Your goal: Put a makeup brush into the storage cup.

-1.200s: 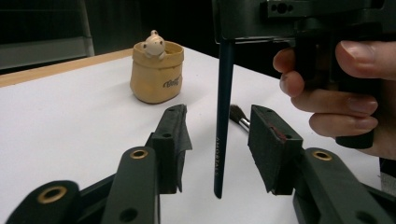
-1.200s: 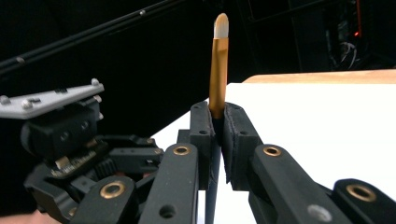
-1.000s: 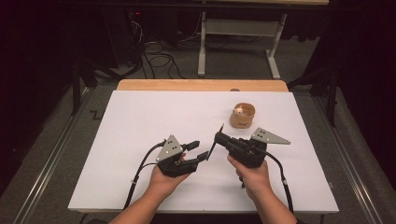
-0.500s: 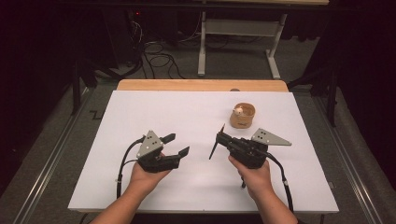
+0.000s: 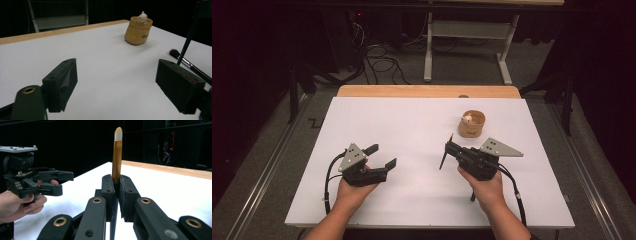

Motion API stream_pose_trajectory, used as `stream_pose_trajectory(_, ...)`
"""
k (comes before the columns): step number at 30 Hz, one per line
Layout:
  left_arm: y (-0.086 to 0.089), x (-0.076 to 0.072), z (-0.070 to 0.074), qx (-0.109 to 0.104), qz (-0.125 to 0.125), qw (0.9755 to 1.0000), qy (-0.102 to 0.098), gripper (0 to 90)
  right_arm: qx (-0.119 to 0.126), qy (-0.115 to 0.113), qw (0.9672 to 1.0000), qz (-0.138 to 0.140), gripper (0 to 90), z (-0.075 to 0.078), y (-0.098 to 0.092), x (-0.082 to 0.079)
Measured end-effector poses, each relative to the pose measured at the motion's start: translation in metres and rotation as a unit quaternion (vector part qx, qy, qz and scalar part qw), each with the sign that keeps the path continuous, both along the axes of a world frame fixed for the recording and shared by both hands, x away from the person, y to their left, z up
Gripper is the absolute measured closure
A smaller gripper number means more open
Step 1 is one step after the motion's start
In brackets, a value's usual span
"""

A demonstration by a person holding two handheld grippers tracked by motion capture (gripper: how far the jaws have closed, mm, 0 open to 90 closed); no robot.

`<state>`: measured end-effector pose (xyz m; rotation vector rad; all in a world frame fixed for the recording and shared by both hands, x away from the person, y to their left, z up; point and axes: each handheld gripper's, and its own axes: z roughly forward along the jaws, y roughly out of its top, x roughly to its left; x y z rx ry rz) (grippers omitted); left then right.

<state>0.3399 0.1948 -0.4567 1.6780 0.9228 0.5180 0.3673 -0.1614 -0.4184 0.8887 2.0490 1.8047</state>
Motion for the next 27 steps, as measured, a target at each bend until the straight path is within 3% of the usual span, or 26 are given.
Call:
stream_pose_trajectory(4,0.000,0.003,-0.004,-0.003,0.003,0.9999,0.010,12.9,-0.006,-0.004,1.0000,-0.005,84.4,0.001,-0.002,0.001)
stream_pose_trajectory(10,0.002,0.002,-0.001,-0.008,0.019,0.9998,-0.005,0.1,-0.012,-0.011,0.9998,-0.012,84.3,0.003,-0.008,0.001)
stream_pose_trajectory(27,0.007,0.001,0.000,-0.015,0.027,0.9995,-0.002,0.3,-0.012,-0.020,0.9981,-0.057,84.3,0.006,-0.039,0.002)
